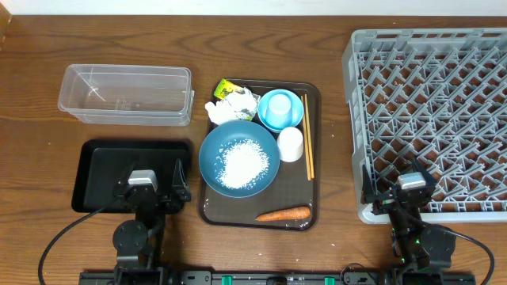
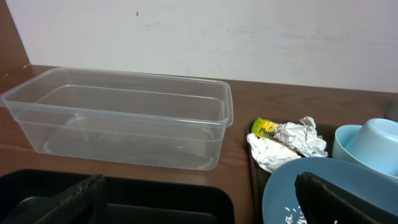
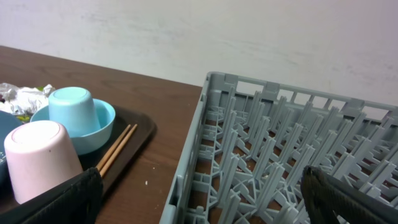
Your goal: Sort waste into correct bins and load items into the dishwasher rack
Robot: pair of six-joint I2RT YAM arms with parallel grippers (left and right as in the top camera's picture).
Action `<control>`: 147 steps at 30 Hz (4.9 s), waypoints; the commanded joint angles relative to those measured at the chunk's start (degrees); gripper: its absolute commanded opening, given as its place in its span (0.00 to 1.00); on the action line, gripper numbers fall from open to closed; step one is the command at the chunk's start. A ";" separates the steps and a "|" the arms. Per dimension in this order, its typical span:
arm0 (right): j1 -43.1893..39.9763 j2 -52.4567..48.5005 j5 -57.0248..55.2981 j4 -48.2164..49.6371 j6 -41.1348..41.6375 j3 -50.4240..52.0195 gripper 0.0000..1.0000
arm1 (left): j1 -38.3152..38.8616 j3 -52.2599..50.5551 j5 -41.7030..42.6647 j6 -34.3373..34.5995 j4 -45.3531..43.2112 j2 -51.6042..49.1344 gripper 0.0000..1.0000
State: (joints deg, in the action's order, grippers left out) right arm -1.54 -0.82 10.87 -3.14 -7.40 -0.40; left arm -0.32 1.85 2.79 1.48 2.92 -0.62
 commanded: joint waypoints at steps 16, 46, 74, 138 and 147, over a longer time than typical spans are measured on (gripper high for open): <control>-0.70 0.50 -0.50 -0.28 -0.59 0.07 0.99 | -0.24 -1.57 12.24 13.00 -0.07 0.37 0.98; -0.70 0.50 -0.50 -0.28 -0.59 0.07 0.99 | 4.57 64.06 30.67 8.33 52.24 -56.68 0.98; -0.70 0.50 -0.50 -0.28 -0.59 0.09 0.99 | 42.29 70.64 8.72 7.15 50.93 -92.28 0.98; -0.70 0.50 -0.50 -0.28 -0.59 0.07 0.99 | 46.90 70.18 -5.20 12.15 45.09 -99.76 0.06; -0.70 0.50 -0.50 -0.28 -0.59 0.07 0.99 | 46.90 70.18 -5.22 12.22 47.54 -90.12 0.06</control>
State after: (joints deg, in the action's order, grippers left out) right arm -1.54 -0.67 10.50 -3.18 -7.60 -0.40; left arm 46.83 72.01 -1.48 13.32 49.91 -93.80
